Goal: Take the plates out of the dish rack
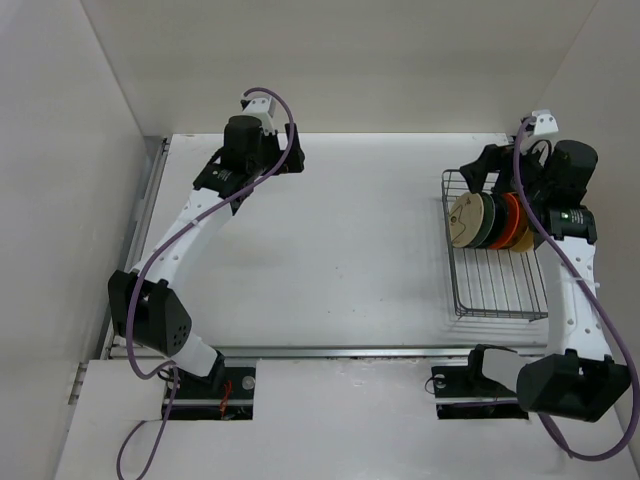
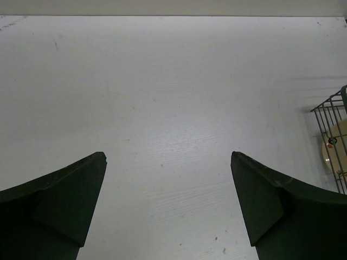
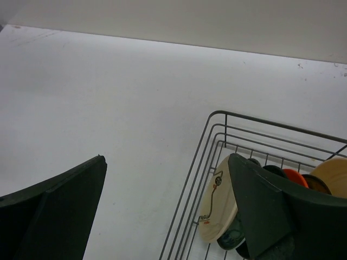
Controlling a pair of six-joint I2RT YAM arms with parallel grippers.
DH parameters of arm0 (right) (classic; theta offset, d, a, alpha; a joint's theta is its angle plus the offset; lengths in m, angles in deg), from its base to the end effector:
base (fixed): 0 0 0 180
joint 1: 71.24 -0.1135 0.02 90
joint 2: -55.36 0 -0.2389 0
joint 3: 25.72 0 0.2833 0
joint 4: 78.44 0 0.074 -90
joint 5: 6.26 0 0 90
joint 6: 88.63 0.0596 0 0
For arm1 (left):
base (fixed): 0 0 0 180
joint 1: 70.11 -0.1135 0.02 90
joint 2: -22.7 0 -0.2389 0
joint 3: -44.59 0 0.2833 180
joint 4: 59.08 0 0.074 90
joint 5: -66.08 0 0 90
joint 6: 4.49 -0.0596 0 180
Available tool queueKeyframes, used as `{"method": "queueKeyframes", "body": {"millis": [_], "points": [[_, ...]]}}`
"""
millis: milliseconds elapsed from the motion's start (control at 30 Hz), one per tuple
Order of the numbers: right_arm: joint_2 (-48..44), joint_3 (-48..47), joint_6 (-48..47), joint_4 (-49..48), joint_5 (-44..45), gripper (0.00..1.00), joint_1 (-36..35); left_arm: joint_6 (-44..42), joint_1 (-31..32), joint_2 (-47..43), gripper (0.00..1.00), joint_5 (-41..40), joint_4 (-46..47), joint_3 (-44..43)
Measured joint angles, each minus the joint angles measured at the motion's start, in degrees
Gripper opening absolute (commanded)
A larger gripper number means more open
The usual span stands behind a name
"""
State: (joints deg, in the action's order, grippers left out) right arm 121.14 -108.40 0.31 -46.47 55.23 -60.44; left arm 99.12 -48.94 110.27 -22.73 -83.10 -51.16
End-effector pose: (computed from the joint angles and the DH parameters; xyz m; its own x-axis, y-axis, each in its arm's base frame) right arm 0.3148 -0.0311 0.3809 -0.2500 0.0311 -0.9677 -0.2928 0.9503 0.1062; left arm 0.3901 -0.1524 0.3560 -0.3367 -0.1219 -0.9337 0.3091 0.9223 -0.2319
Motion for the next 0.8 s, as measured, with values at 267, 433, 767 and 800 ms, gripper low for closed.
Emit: {"method": "queueKeyframes", "body": {"millis": [267, 433, 767, 800], "points": [[1.0, -0.7, -0.3, 0.9, -0.4, 1.0, 0.0, 0.1, 0.0, 0.0, 0.99, 0.0, 0.0, 0.2], [4.2, -1.5, -1.0, 1.5, 0.9, 1.0, 0.0, 0.1, 0.0, 0.0, 0.99, 0.0, 0.0, 0.3], [14.4, -3.9, -1.9, 5.0, 10.1, 0.77, 0.0, 0.2, 0.0, 0.0, 0.99, -0.1, 0.0, 0.3], [15.2, -4.4, -2.1, 5.9, 11.3, 0.73, 0.0, 0.2, 0.0, 0.0, 0.99, -0.2, 0.0, 0.3]]}}
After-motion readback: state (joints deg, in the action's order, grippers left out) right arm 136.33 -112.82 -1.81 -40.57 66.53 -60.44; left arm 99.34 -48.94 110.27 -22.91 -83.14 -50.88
